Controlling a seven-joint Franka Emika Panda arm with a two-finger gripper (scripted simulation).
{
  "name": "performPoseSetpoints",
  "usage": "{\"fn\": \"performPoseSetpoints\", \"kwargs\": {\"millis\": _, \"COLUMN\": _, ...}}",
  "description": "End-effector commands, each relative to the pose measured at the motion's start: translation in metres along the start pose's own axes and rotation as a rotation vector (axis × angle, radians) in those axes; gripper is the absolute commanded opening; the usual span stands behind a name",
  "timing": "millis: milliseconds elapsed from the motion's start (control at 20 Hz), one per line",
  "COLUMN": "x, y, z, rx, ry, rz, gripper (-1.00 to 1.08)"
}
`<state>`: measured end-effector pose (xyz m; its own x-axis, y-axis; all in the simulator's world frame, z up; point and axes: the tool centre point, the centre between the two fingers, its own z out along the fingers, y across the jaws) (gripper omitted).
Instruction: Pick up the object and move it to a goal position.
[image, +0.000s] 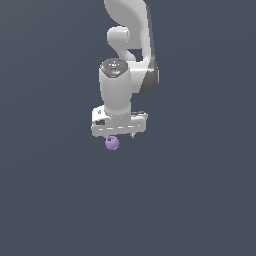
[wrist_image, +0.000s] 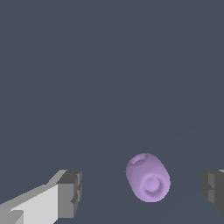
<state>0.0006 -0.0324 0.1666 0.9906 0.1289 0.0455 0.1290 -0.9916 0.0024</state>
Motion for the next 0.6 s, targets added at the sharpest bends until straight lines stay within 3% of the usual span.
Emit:
{"fn": "performPoseSetpoints", "kwargs": {"millis": 0, "x": -0.006, "y": 0.006, "z": 0.009, "rx": -0.001, "ry": -0.006, "rz": -0.053, "gripper": 1.0}}
{"fn": "performPoseSetpoints", "kwargs": {"millis": 550, "x": -0.039, "y": 0.029, "z": 0.049, "rx": 0.003, "ry": -0.03, "rz": -0.303, "gripper": 1.0}}
